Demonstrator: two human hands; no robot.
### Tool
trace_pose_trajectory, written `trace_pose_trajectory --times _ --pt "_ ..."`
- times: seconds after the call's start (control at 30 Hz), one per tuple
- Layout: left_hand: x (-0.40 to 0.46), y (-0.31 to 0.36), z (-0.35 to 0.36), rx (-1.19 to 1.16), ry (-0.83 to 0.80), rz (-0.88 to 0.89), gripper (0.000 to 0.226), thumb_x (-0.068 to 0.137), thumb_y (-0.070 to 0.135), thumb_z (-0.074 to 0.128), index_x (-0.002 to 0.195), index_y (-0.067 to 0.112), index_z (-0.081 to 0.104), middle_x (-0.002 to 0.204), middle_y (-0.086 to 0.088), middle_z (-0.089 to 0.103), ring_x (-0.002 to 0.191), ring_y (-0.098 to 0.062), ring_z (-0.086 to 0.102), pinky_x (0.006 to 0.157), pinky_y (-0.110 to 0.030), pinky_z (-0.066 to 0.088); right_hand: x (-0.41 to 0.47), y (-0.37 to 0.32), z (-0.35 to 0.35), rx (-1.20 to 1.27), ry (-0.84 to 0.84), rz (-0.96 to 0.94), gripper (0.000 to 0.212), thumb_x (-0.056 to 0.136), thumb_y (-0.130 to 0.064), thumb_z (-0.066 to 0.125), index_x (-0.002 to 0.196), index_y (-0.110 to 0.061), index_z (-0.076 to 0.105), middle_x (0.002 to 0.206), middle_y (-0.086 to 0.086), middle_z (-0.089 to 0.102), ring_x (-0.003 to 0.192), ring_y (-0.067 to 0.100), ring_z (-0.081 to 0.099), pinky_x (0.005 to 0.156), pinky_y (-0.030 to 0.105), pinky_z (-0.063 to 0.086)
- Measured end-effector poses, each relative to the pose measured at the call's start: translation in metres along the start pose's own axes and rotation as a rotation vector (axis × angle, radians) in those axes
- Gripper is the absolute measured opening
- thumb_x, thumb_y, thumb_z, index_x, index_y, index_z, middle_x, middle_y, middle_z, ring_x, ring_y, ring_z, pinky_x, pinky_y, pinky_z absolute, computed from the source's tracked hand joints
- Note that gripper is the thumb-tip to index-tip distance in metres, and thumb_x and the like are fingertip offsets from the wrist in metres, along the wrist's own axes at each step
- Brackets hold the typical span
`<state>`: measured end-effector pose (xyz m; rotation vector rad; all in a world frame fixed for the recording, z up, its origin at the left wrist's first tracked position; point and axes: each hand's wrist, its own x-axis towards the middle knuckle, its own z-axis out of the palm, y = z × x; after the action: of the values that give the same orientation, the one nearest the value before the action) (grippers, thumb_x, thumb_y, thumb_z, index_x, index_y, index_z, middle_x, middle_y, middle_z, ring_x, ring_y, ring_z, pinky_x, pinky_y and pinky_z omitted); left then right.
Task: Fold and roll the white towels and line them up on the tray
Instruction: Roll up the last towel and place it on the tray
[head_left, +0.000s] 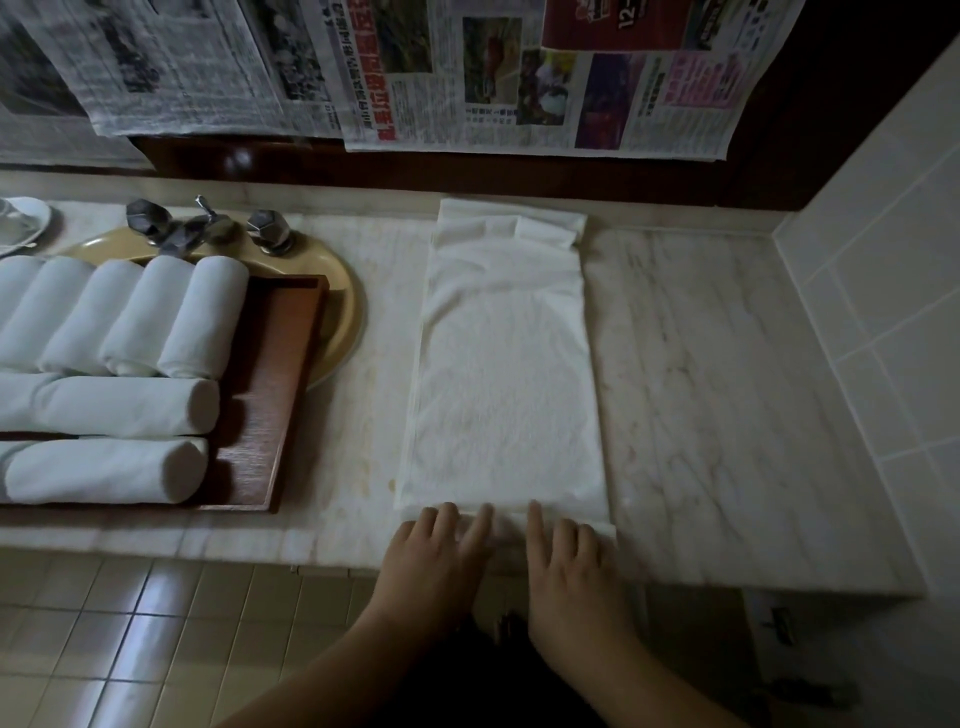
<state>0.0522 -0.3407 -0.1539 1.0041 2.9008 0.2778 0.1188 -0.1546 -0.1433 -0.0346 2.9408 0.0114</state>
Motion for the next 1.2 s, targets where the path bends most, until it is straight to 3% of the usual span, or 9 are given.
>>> trace_pose_trajectory --times 0.07,0.13,0.2,0.3,0.6,0.77,0.93,1.07,1.2 --pt "0.001 0.002 0.002 0.066 -0.019 -0.005 0.085 0.063 0.045 0.091 0.139 0.023 0.059 0.102 -0.014 0.063 0.083 -0.027 0.063 0.067 -0.04 0.058 -0.004 -0.002 0.004 0.011 0.02 0.003 0.089 0.068 -0.037 0.084 0.145 -0.01 0.05 0.119 0.029 0.055 0.098 0.041 0.054 0.079 0.049 0.054" --pt "0.001 0.001 0.005 0.097 0.027 0.018 0.091 0.056 0.04 0.094 0.138 0.022 0.059 0.106 -0.014 0.061 0.089 -0.03 0.062 0.073 -0.043 0.058 -0.002 0.006 0.007 0.03 0.112 -0.015 0.076 0.071 -0.035 0.082 0.14 -0.017 0.056 0.118 0.024 0.059 0.099 0.039 0.056 0.08 0.05 0.055" --pt "0.001 -0.003 0.013 0.071 0.099 0.071 0.086 0.059 0.032 0.093 0.137 0.019 0.061 0.116 -0.012 0.06 0.101 -0.03 0.062 0.08 -0.043 0.057 -0.001 0.018 0.011 0.044 0.213 -0.074 0.056 0.082 -0.026 0.061 0.138 -0.019 0.061 0.119 0.015 0.061 0.102 0.034 0.058 0.084 0.047 0.053" --pt "0.0 -0.01 0.021 0.023 0.116 0.121 0.083 0.061 0.025 0.091 0.138 0.017 0.062 0.124 -0.007 0.056 0.109 -0.028 0.06 0.087 -0.041 0.055 -0.001 0.035 0.015 0.104 0.248 -0.134 0.059 0.083 -0.017 0.043 0.137 -0.02 0.065 0.122 0.008 0.062 0.108 0.03 0.06 0.087 0.043 0.054" --pt "-0.008 -0.041 0.02 -0.099 0.164 0.197 0.05 0.087 0.013 0.059 0.137 0.015 0.063 0.133 -0.003 0.064 0.12 -0.022 0.061 0.099 -0.034 0.05 0.003 0.059 0.024 0.154 0.294 -0.158 0.055 0.087 -0.011 0.041 0.135 -0.019 0.067 0.123 0.002 0.067 0.106 0.028 0.065 0.088 0.042 0.056" --pt "-0.001 -0.049 0.014 -0.201 0.153 0.166 0.039 0.091 0.012 0.061 0.129 0.017 0.065 0.124 0.001 0.069 0.109 -0.018 0.064 0.083 -0.034 0.059 0.005 0.066 0.025 0.225 0.277 -0.137 0.045 0.092 -0.018 0.046 0.132 -0.028 0.065 0.119 -0.008 0.065 0.105 0.019 0.061 0.09 0.037 0.046" --pt "-0.003 -0.049 0.001 -0.32 0.051 0.059 0.036 0.104 0.036 0.046 0.134 0.031 0.065 0.115 0.012 0.055 0.098 -0.01 0.051 0.08 -0.026 0.051 0.009 0.08 0.022 0.373 0.133 -0.137 0.041 0.098 -0.024 0.051 0.134 -0.042 0.059 0.103 -0.016 0.046 0.093 0.009 0.048 0.08 0.03 0.038" --pt "0.015 -0.055 -0.007 -0.31 -0.04 -0.123 0.043 0.102 0.061 0.032 0.128 0.048 0.065 0.113 0.024 0.06 0.1 -0.004 0.051 0.088 -0.036 0.036 0.029 0.09 0.021 0.557 0.054 -0.063 0.044 0.101 -0.052 0.034 0.132 -0.044 0.064 0.097 -0.017 0.047 0.093 0.005 0.044 0.08 0.032 0.038" --pt "0.027 -0.064 -0.008 -0.651 0.01 -0.304 0.009 0.098 0.051 0.064 0.103 0.045 0.069 0.105 0.02 0.06 0.096 0.003 0.059 0.085 -0.024 0.048 0.044 0.099 0.023 0.658 0.047 -0.015 0.027 0.102 -0.049 0.052 0.122 -0.045 0.069 0.094 -0.017 0.049 0.092 0.006 0.048 0.084 0.034 0.046"
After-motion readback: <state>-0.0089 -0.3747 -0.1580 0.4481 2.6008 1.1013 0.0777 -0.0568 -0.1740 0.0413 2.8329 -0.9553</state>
